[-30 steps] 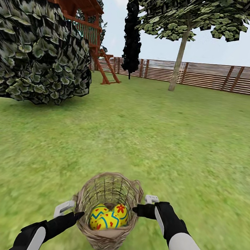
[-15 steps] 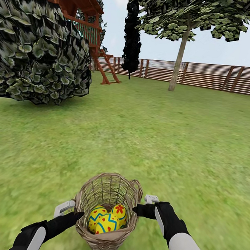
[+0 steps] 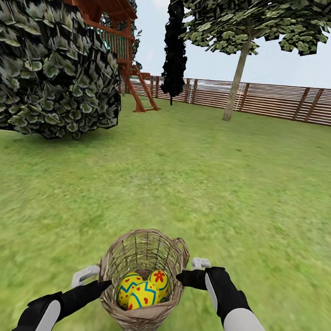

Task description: Take the three Easter eggs out of the wicker basket on the lawn in the garden, then place them on the lawn next to a single tree (choose any tree) so that all three eggs are next to the same tree and none are left in the basket.

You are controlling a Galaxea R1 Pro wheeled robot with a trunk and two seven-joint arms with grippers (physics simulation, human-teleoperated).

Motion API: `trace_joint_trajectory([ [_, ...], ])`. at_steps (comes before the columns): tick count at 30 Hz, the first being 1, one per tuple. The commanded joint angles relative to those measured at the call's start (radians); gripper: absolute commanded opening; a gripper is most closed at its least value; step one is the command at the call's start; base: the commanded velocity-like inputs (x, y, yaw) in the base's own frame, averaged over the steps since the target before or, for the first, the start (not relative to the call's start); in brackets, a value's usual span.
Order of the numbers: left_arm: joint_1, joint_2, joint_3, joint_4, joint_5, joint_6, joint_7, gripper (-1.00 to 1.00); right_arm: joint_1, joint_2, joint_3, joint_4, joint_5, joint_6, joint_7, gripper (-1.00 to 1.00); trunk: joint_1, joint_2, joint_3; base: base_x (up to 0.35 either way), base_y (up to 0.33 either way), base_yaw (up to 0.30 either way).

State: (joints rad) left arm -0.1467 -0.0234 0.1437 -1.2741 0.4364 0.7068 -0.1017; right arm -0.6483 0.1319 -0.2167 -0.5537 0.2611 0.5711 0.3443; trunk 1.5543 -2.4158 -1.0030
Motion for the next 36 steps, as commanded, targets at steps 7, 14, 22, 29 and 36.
trace_joint_trajectory([
  [7,-0.001,-0.001,0.004,-0.001,-0.002,0.006,-0.006,1.0,-0.001,0.0,-0.011,-0.004,0.0,0.004,0.008,-1.0,-0.027,0.049,0.021,0.0,0.0,0.0],
  [14,-0.001,-0.001,0.004,-0.001,-0.002,0.008,-0.006,1.0,-0.001,-0.027,-0.012,-0.005,0.0,0.008,0.011,-1.0,-0.054,0.098,0.043,0.0,0.0,0.0],
  [22,-0.001,0.0,0.004,-0.001,-0.001,0.009,-0.01,1.0,-0.001,-0.082,-0.013,-0.006,-0.001,0.012,0.013,-1.0,-0.085,0.154,0.068,0.0,0.0,0.0],
  [29,-0.001,0.0,0.004,-0.001,0.002,0.01,-0.01,1.0,-0.001,-0.116,-0.012,-0.055,-0.001,0.028,0.018,-1.0,-0.111,0.203,0.09,0.0,0.0,0.0],
  [36,-0.001,0.0,0.004,-0.001,0.002,0.01,-0.01,1.0,-0.001,-0.126,-0.013,-0.156,-0.001,0.093,0.021,-1.0,-0.138,0.252,0.112,0.0,0.0,0.0],
])
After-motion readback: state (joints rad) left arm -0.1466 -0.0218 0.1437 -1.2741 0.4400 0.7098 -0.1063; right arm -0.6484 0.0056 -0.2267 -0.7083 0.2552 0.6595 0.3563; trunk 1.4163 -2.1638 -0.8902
